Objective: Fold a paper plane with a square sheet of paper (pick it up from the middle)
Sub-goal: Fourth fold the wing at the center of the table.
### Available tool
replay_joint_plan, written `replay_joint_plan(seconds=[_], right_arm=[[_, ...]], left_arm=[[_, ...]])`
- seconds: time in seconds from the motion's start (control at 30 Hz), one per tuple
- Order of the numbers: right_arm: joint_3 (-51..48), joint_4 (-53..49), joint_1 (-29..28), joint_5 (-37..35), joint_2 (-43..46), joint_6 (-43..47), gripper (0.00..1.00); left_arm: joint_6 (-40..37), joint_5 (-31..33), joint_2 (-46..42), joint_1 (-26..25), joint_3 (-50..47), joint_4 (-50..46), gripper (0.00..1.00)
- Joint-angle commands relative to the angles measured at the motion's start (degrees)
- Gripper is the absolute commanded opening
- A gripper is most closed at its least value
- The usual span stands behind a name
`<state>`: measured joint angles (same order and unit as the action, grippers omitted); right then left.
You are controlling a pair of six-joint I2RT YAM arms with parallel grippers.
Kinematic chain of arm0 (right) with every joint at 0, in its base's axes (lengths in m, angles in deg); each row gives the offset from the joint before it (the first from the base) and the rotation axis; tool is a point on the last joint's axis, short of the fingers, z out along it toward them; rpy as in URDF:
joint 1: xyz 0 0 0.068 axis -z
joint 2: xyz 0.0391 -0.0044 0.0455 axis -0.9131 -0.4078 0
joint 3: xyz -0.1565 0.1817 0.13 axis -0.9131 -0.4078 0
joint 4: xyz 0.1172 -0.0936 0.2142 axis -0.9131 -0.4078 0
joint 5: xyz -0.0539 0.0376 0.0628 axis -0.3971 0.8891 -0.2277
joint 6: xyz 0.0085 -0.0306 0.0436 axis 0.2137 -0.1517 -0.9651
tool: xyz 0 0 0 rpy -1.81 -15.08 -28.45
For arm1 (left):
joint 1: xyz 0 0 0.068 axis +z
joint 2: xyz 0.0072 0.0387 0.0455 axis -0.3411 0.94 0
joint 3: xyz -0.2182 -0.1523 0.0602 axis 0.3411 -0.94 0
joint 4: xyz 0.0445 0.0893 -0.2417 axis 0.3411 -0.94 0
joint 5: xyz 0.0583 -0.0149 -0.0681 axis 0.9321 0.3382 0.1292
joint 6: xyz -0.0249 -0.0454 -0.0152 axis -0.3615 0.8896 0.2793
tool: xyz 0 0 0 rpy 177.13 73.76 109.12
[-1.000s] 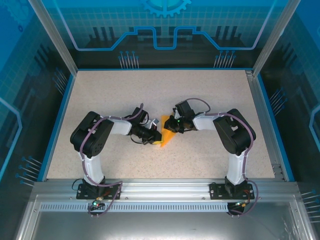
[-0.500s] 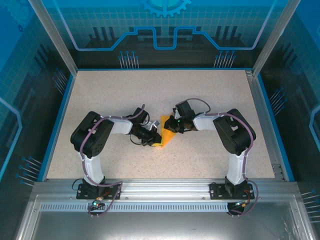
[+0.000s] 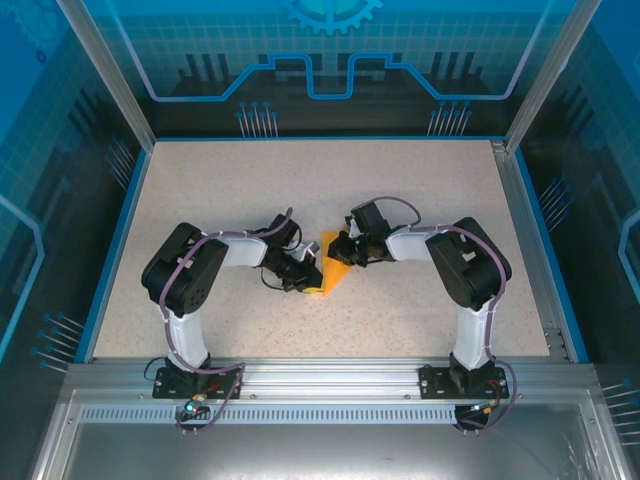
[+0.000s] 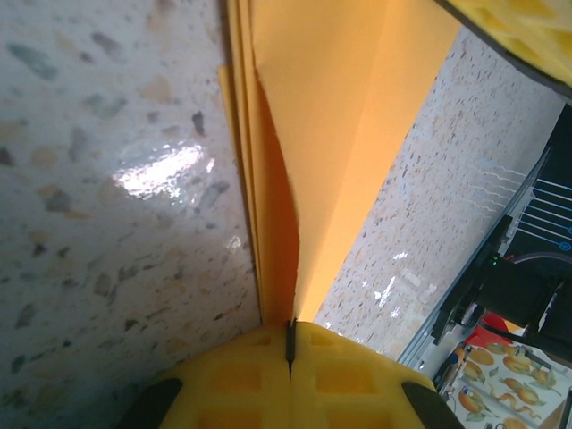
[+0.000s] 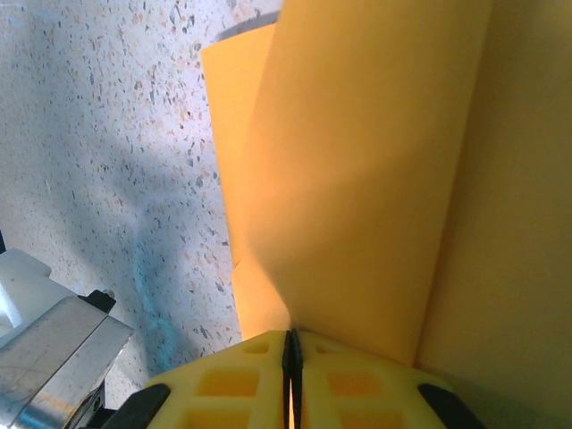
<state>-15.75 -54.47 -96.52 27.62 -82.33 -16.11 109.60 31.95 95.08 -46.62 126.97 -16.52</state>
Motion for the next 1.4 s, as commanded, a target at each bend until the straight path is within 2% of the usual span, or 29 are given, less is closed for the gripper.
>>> replay_joint_plan(seconds=[0.0, 0.23, 0.4, 0.53, 0.63, 0.87, 1.1, 1.37], right_arm=[[-2.61, -6.51, -0.13, -4.54, -4.98, 0.92, 0.12], [-2.51, -7.34, -0.16, -5.35, -5.54, 0.99, 0.12], [-2.63, -7.33, -0.18, -5.26, -5.9, 0.95, 0.11], [-2.69, -7.5, -0.17, -5.33, -5.86, 1.1, 0.11], [-2.58, -7.61, -0.24, -5.28, -5.68, 1.09, 0.11], [-2.37, -7.62, -0.26, -5.16, -6.02, 1.04, 0.11], [-2.37, -7.9, -0.26, -5.13, -6.12, 1.14, 0.11], [-2.37, -7.86, -0.26, -4.97, -6.12, 1.1, 0.11]], left_arm=[[-1.97, 1.84, 0.1, -1.93, 0.09, -7.86, 0.0], [-1.45, 7.39, -1.27, -2.95, -1.18, -10.9, 0.0], [-0.75, 9.03, -1.93, -3.27, -1.86, -11.57, 0.0], [0.07, 8.03, -5.96, -3.47, -2.88, -10.17, 0.09], [0.93, 9.62, -9.77, -3.47, -2.17, -10.84, 0.14], [7.21, 12.64, -15.95, -3.47, -0.92, -6.01, 0.16], [12.6, 6.53, -11.06, -3.53, 1.74, 4.3, 0.17], [16.35, 4.96, -4.39, -3.47, 1.94, 10.94, 0.18]])
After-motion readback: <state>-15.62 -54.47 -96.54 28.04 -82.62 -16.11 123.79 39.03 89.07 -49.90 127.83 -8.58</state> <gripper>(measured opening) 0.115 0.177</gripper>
